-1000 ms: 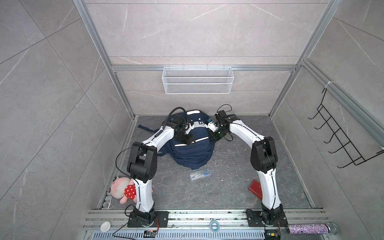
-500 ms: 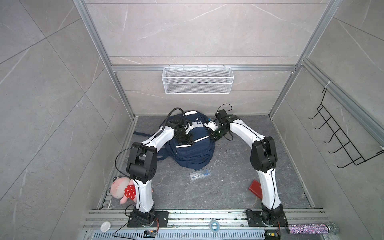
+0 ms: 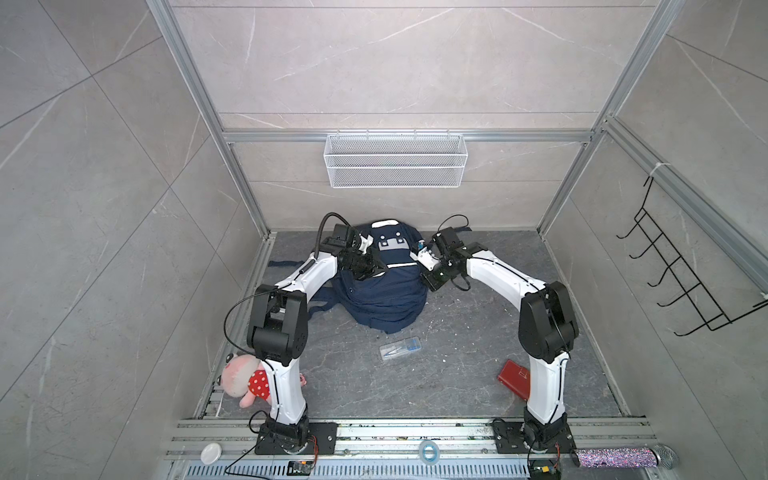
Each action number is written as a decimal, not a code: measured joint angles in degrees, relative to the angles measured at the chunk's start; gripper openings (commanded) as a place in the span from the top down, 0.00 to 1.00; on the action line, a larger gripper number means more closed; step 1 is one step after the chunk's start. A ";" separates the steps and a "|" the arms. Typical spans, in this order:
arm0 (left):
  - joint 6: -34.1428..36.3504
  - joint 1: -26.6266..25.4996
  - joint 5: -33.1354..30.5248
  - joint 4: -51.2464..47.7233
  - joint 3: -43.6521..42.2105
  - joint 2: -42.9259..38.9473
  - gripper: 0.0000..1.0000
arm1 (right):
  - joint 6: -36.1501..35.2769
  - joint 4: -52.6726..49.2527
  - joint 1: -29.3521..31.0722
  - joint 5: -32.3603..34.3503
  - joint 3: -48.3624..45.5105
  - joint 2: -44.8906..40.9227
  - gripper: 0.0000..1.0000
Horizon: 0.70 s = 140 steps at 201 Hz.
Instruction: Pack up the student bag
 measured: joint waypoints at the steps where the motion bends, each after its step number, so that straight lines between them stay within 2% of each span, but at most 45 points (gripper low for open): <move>1: -0.07 0.00 0.00 0.04 0.00 0.00 1.00 | 0.00 0.02 0.07 0.07 -0.09 -0.07 1.00; 45: -3.37 0.22 0.52 2.21 -1.20 -0.07 1.00 | 2.49 1.86 5.55 2.05 -1.70 -2.16 1.00; 91: -9.84 0.52 1.22 7.30 -4.46 -0.37 1.00 | 12.79 8.15 8.00 0.28 -4.35 -2.23 1.00; 110: -11.63 0.35 -1.22 7.34 -5.51 -1.57 1.00 | 15.87 9.97 8.83 -0.70 -4.87 -2.23 1.00; 140: -14.14 0.44 -6.05 6.67 -8.11 -6.16 1.00 | 16.55 10.84 11.56 -1.07 -3.15 -1.18 1.00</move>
